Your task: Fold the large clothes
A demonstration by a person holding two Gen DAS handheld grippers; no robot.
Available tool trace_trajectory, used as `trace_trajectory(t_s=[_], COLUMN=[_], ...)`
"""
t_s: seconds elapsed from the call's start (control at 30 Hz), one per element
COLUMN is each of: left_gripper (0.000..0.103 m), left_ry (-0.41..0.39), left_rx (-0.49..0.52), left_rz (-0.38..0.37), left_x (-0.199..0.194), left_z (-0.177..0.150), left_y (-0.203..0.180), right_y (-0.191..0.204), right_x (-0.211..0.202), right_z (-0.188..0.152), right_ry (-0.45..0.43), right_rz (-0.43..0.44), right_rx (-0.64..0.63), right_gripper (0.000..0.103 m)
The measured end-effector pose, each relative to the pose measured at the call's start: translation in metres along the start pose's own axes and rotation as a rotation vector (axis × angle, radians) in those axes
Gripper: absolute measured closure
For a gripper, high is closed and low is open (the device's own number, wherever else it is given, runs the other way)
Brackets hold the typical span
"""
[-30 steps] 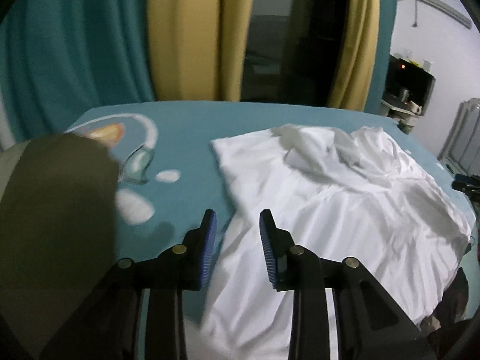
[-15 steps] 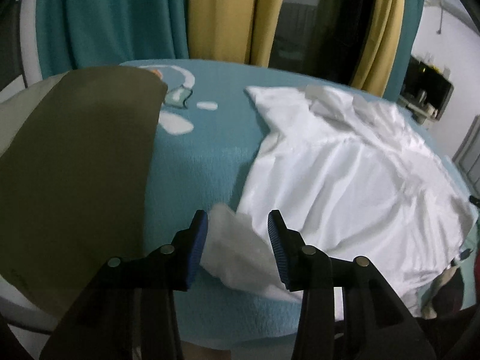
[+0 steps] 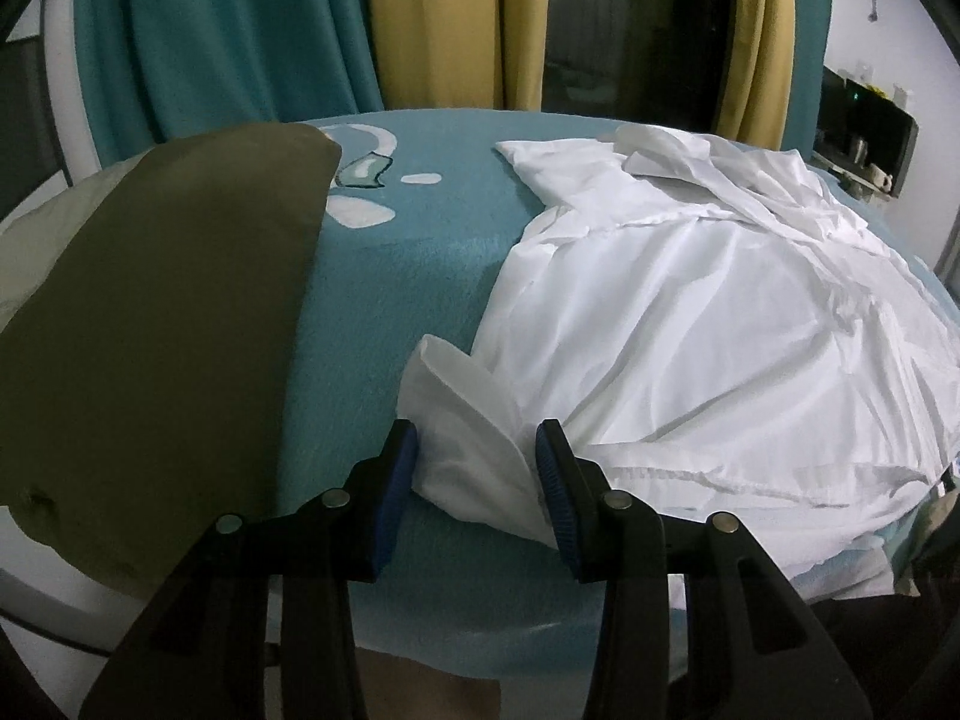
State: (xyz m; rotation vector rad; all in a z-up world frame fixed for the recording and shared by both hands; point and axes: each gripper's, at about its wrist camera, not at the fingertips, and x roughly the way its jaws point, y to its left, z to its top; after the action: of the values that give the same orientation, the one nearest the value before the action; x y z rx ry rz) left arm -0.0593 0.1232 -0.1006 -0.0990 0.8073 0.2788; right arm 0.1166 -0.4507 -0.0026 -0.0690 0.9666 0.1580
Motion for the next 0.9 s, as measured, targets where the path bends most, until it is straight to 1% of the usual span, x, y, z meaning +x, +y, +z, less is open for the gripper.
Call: trace_trajectory(t_s=[0.03,0.1,0.13,0.17,0.2,0.27,0.33,0.5,0.6,0.73,0.9], left_gripper=[0.059,0.063,0.074,0.087,0.091,0.096,0.096,0.097,0.097,0.097,0.097], left_ry=[-0.005,-0.015,-0.017,-0.018,-0.018,-0.026,-0.052,-0.132,-0.176,-0.22,-0.253], left_rx=[0.003,0.013,0.017,0.024,0.034,0.049,0.048,0.017,0.016,0.023,0.026], left_rz=[0.003,0.001,-0.007,-0.018,-0.023,-0.012,-0.008,0.005,0.001,-0.002,0.008], left_x=[-0.001,-0.001,-0.002,-0.003,-0.004,-0.007,-0.014,-0.035,-0.046,-0.055,-0.059], left_z=[-0.001,-0.003,-0.003,-0.003,-0.003,-0.003,-0.002,0.009,0.019,0.031,0.046], left_y=[0.0,-0.002,-0.003,-0.004,-0.007,-0.011,-0.01,-0.003,-0.005,-0.009,-0.011], right_y=[0.004,0.011,0.015,0.018,0.021,0.025,0.026,0.029,0.034,0.039,0.043], right_x=[-0.001,0.0,0.001,0.001,0.001,-0.001,-0.006,-0.026,-0.037,-0.044,-0.046], right_z=[0.0,0.001,0.001,0.002,0.002,0.003,0.006,0.024,0.038,0.057,0.077], right_ry=[-0.003,-0.004,-0.005,-0.005,-0.006,-0.019,-0.039,-0.116,-0.16,-0.209,-0.25], right_rz=[0.002,0.023,0.024,0.026,0.028,0.029,0.035,0.023,0.014,0.011,-0.001], right_rx=[-0.02,-0.044,-0.059,-0.075,-0.088,-0.098,-0.089,-0.105,-0.127,-0.151,-0.175], right_gripper=[0.071,0.086,0.093,0.097,0.099,0.1,0.1,0.1,0.1,0.1,0.1])
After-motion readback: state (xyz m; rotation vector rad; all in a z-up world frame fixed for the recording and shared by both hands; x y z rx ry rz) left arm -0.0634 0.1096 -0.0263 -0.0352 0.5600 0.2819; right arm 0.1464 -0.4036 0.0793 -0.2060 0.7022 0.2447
